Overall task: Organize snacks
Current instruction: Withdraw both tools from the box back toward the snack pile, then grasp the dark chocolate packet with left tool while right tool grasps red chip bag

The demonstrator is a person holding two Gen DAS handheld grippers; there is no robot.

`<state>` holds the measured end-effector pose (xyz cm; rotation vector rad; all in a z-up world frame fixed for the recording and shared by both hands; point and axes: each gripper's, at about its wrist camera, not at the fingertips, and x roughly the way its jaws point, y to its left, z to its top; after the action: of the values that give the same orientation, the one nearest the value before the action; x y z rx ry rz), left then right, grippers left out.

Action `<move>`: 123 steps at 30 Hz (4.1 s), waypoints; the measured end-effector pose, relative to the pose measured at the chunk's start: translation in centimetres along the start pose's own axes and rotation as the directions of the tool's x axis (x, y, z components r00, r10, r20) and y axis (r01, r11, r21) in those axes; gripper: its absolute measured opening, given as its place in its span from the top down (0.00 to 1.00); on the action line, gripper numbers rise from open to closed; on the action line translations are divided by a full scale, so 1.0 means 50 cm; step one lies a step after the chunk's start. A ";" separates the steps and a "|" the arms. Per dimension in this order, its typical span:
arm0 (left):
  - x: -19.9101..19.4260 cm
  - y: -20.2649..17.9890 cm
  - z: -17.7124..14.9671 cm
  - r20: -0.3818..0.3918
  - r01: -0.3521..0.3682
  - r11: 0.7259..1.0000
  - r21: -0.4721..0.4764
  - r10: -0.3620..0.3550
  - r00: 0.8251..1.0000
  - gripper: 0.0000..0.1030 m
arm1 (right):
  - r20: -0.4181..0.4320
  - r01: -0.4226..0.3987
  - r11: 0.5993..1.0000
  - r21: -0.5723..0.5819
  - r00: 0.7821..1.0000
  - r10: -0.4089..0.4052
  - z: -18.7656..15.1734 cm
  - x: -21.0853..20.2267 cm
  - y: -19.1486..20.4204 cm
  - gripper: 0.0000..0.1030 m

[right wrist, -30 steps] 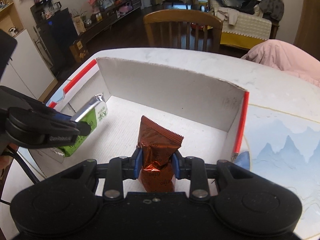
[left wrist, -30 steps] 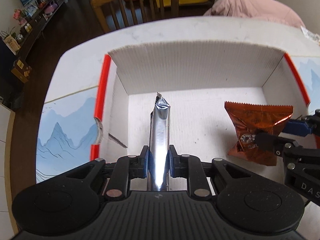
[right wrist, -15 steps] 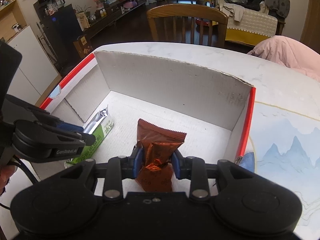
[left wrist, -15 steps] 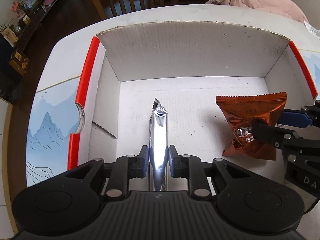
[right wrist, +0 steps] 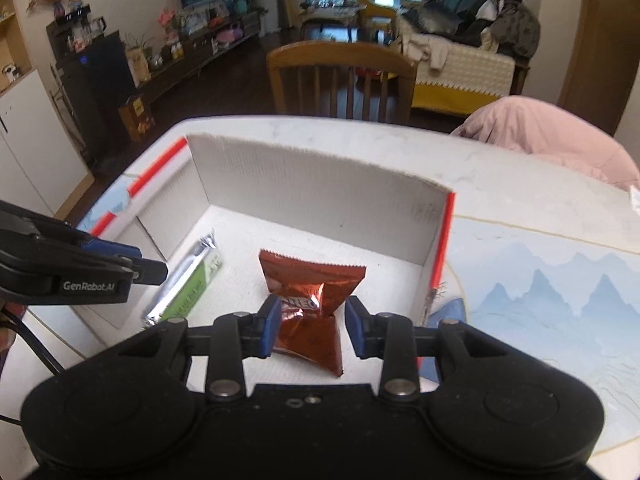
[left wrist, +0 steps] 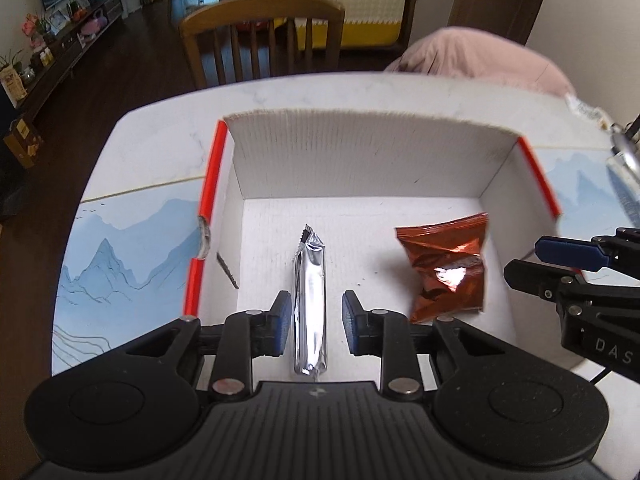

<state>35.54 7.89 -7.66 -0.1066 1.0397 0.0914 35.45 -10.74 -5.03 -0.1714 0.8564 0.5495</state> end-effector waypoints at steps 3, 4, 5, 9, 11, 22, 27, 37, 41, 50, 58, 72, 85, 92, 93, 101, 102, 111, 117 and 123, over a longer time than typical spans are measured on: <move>-0.046 0.010 -0.018 0.042 0.028 1.000 -0.007 -0.028 0.999 0.74 | 0.057 -0.016 1.000 0.026 0.998 0.014 -0.006 -0.048 0.013 0.66; -0.060 0.011 -0.025 0.057 0.030 1.000 -0.003 -0.030 0.998 0.74 | 0.072 -0.021 0.999 0.027 0.997 0.019 -0.008 -0.062 0.020 0.65; -0.074 0.012 -0.032 0.071 0.036 0.999 0.003 -0.036 0.997 0.74 | 0.084 -0.019 0.999 0.026 0.996 0.017 -0.010 -0.075 0.028 0.64; -0.132 0.018 -0.060 0.116 0.072 0.997 0.014 -0.073 0.991 0.74 | 0.150 -0.028 0.999 0.020 0.988 0.025 -0.028 -0.136 0.062 0.54; -0.160 0.020 -0.078 0.139 0.083 0.996 0.023 -0.085 0.987 0.74 | 0.184 -0.028 0.999 0.022 0.983 0.023 -0.039 -0.162 0.075 0.29; -0.286 0.042 -0.198 0.237 0.133 0.990 0.057 -0.143 0.961 0.48 | 0.285 -0.002 0.996 0.090 0.958 -0.024 -0.118 -0.275 0.108 0.01; -0.324 0.061 -0.255 0.288 0.128 0.990 0.053 -0.138 0.947 0.30 | 0.266 0.045 0.988 0.145 0.960 -0.082 -0.164 -0.290 0.123 0.00; -0.324 0.094 -0.356 0.241 0.146 0.989 0.032 -0.149 0.959 0.19 | 0.189 0.091 0.991 0.100 0.976 -0.109 -0.279 -0.278 0.189 0.00; -0.302 0.096 -0.390 0.197 0.136 0.990 0.034 -0.140 0.970 0.19 | 0.141 0.090 0.994 0.064 0.985 -0.098 -0.318 -0.253 0.212 0.00; -0.221 0.076 -0.430 0.052 0.146 0.988 0.045 -0.148 0.988 0.19 | 0.004 0.030 0.999 -0.045 1.000 -0.030 -0.376 -0.159 0.257 0.00; -0.183 0.073 -0.449 -0.015 0.126 0.991 0.051 -0.126 0.992 0.19 | -0.071 -0.003 0.991 -0.131 0.997 -0.006 -0.395 -0.083 0.286 0.01; -0.131 0.069 -0.464 -0.087 0.119 0.991 0.061 -0.114 0.990 0.19 | -0.238 -0.084 0.989 -0.120 0.970 0.054 -0.376 -0.017 0.272 0.16; -0.083 0.065 -0.458 -0.135 0.155 0.987 0.031 -0.149 0.980 0.19 | -0.246 -0.079 0.992 -0.101 0.968 0.052 -0.388 -0.046 0.253 0.30; -0.082 0.073 -0.452 -0.134 0.201 0.979 -0.021 -0.202 0.970 0.29 | -0.245 -0.047 0.995 -0.092 0.969 0.023 -0.398 -0.051 0.246 0.26; -0.084 0.075 -0.450 -0.129 0.203 0.979 -0.023 -0.204 0.970 0.29 | -0.247 -0.043 0.994 -0.101 0.969 0.017 -0.399 -0.052 0.251 0.24; -0.074 0.055 -0.449 -0.140 0.195 0.981 0.021 -0.190 0.972 0.42 | -0.262 -0.030 0.986 -0.165 0.965 -0.015 -0.405 -0.044 0.280 0.19; -0.073 0.054 -0.450 -0.141 0.198 0.980 0.022 -0.193 0.971 0.45 | -0.262 -0.030 0.985 -0.167 0.965 -0.016 -0.406 -0.045 0.279 0.20; -0.081 0.064 -0.462 -0.132 0.212 0.977 0.014 -0.208 0.969 0.68 | -0.262 -0.018 0.995 -0.093 0.965 -0.007 -0.406 -0.056 0.260 0.30; -0.095 0.076 -0.465 -0.120 0.219 0.976 -0.012 -0.219 0.968 0.70 | -0.237 -0.031 0.999 -0.027 0.971 0.024 -0.403 -0.083 0.249 0.30; -0.145 0.086 -0.452 -0.069 0.232 0.973 -0.023 -0.233 0.970 0.70 | -0.168 -0.036 0.999 0.007 0.985 0.037 -0.381 -0.144 0.240 0.30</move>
<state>12.04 9.02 -12.95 -0.2460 1.0905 -0.1182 12.63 -10.19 -11.15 -0.2005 1.0263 0.5730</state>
